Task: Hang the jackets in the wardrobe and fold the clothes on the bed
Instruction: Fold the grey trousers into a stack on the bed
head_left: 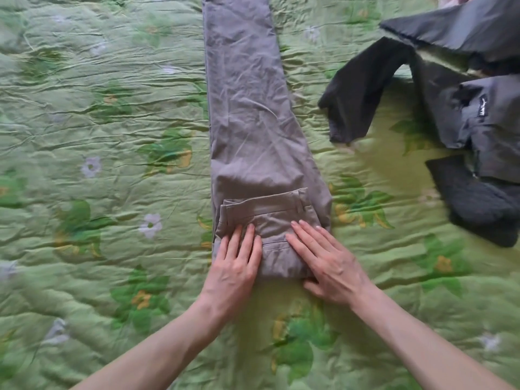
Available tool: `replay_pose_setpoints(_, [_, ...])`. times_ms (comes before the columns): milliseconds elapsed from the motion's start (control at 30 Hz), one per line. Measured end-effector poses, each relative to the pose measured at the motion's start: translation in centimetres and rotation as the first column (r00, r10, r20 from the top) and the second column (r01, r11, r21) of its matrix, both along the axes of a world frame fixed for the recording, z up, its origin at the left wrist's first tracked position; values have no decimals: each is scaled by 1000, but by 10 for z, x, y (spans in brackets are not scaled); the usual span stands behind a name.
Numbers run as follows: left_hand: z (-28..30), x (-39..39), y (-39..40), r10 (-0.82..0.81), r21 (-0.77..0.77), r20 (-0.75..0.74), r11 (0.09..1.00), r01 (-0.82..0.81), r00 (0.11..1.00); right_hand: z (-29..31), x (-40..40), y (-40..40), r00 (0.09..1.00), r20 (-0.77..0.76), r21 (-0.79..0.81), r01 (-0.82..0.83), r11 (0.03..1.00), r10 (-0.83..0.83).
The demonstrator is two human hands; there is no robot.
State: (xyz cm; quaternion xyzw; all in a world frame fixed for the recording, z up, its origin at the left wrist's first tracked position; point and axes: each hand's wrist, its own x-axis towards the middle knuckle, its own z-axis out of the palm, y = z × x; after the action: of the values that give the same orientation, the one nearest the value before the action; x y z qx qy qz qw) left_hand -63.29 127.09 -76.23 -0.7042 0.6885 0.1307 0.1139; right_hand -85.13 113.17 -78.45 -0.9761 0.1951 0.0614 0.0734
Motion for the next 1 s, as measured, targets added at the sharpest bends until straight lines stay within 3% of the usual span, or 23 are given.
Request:
replay_pose_setpoints(133, [22,3,-1,27,-31,-45,999,-28,999,7,7,13,976,199,-11,91,996,-87])
replay_pose_setpoints(200, [45,6,-3,78,-10,-158,997,-81,984,20,4,15,961,258,48,89,995,-98])
replay_pose_setpoints(300, [78,9,7,165,221,-304,970,-99,938,48,-12,16,959,273,171,29,985,-76])
replay_pose_setpoints(467, [110,2,40,159,207,-527,977,-55,835,89,-43,37,922,358,362,7,932,-146])
replay_pose_setpoints(600, [120,3,54,202,218,-646,973,-76,736,106,-61,53,870,341,558,118,821,-356])
replay_pose_setpoints(667, [126,8,57,284,204,-707,959,-199,647,108,-69,59,776,303,668,242,704,-554])
replay_pose_setpoints(733, [130,16,57,359,171,-755,915,-364,549,105,-70,62,626,280,754,326,570,-728])
replay_pose_setpoints(867, [121,25,55,501,211,-807,740,-639,313,105,-40,58,367,227,881,317,351,-902])
replay_pose_setpoints(967, [110,19,50,539,368,-841,516,-774,-41,103,-20,46,364,220,878,330,347,-905])
replay_pose_setpoints(1000, [106,16,48,534,396,-837,448,-801,-115,98,-16,43,376,198,877,345,335,-905])
